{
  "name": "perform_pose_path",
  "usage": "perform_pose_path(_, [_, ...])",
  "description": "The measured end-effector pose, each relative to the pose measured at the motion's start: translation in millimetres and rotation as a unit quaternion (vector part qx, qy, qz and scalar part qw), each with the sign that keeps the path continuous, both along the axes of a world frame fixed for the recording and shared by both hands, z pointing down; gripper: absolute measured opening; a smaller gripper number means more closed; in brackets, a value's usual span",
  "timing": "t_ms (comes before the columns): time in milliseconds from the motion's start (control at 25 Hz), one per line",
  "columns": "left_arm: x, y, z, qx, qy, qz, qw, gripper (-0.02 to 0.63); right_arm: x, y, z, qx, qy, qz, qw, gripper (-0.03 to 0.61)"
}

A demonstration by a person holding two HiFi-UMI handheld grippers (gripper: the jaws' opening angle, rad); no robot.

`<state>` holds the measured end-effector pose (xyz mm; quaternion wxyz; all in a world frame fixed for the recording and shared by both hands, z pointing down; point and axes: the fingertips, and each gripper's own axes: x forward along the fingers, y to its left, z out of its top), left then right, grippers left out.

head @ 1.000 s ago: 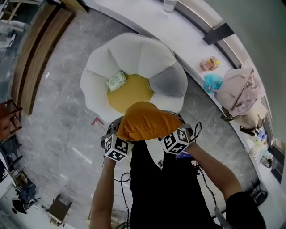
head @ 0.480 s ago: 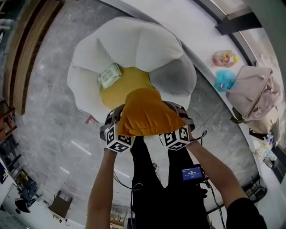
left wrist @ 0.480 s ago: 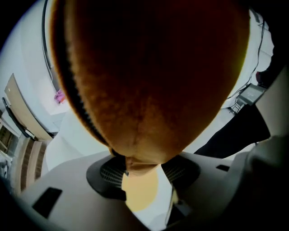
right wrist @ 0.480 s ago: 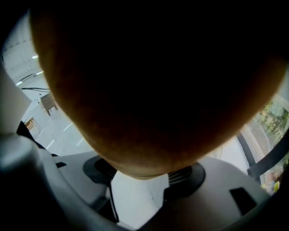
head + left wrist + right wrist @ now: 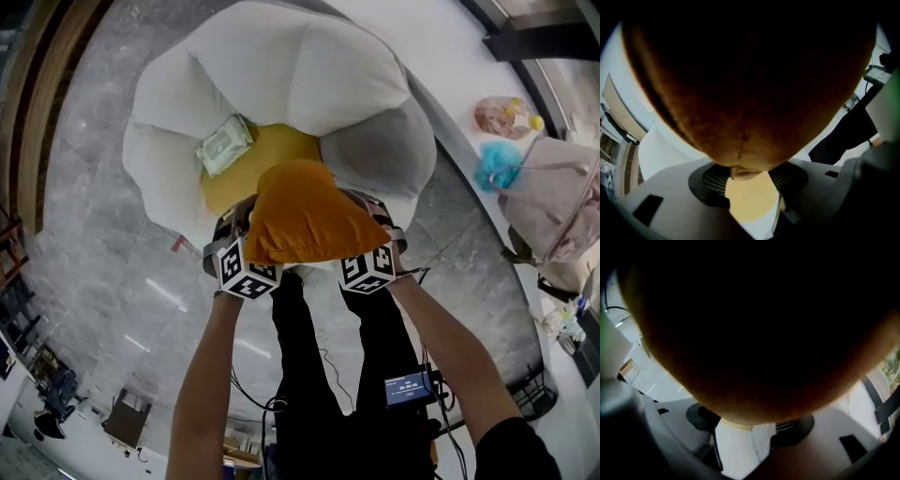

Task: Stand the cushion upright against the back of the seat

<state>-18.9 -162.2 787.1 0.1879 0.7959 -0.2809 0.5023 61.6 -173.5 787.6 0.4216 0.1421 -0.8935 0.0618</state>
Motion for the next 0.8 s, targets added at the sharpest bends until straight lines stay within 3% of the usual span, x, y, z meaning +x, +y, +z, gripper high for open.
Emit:
perform_pose_path(440, [-13.5,-14.4,79.8,-0.04,-0.029,-0.017,0.9986,0.278,-8.9,-14.1,81.6,-0.027,0.014,0.004,1.0,0.319])
perform_pose_path(800, [-8.3,-26.6,96.6,-0.058,-0.03,0.003,0.9978,0.314,-4.0,-20.6,102.1,-0.088,-0.004,0.035,0.995,0.319])
